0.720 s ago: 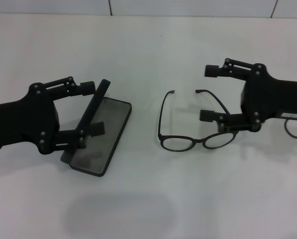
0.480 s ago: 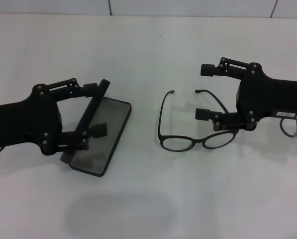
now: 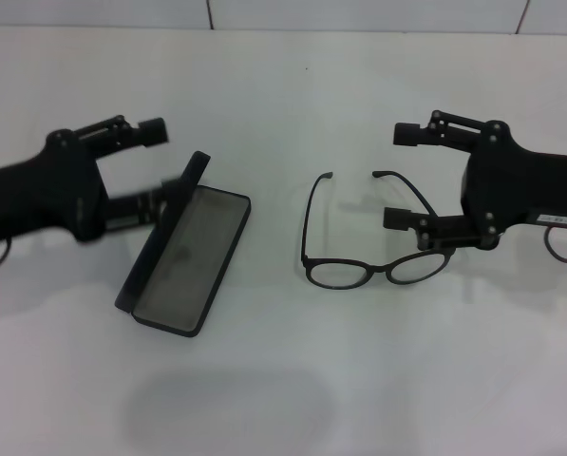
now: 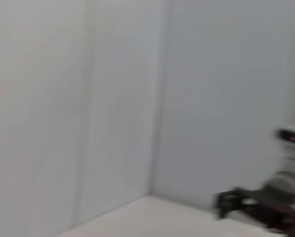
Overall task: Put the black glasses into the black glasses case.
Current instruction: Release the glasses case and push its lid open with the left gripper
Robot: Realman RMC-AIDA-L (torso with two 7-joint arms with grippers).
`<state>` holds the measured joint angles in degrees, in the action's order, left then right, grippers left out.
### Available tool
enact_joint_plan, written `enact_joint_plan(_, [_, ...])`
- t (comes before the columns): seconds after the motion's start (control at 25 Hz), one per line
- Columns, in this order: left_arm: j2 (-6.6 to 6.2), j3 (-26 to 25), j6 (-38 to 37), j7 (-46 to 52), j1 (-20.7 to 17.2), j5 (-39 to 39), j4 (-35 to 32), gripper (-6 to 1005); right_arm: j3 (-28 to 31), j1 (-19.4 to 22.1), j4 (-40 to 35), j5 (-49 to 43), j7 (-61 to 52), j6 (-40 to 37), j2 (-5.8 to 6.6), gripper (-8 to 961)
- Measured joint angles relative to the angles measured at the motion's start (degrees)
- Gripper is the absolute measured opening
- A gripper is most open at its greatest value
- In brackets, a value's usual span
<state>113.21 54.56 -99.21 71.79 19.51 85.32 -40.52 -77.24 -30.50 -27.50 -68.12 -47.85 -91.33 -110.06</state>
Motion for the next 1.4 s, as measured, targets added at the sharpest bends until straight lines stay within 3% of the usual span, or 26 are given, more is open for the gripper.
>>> enact_joint_plan(0.24, [1.07,-1.1,11.7,20.9,1.5,12.7,-8.0,753,1.4,0.8,0.0,-1.0,0.7,0.2,0.58,857])
enact_joint_plan(0.36, [2.93,-1.1,13.8,26.4,1.7,18.8,-12.4,747,2.7,0.8,0.0,-2.3,0.8,0.2,0.59,856])
enact_joint_plan(0.48, [5.86,-0.9,16.5,30.9,1.8,27.0,-18.4,741,3.4,0.9,0.0,-3.2,0.8,0.4,0.56,856])
enact_joint_plan(0.56, [6.63,0.7,18.0,33.7,1.7,30.4,-21.0,737,3.4,0.9,0.0,-3.4,0.9,0.6,0.59,856])
enact_joint_plan(1.16, [6.66,10.7,27.0,42.4,1.4,38.3,-24.8,707,3.5,1.3,0.0,-3.5,3.7,2.1,0.79,856])
enact_joint_plan(1.4, [6.52,14.5,29.2,47.7,1.3,41.8,-27.9,589,3.5,1.5,0.0,-3.5,4.0,2.3,0.98,856])
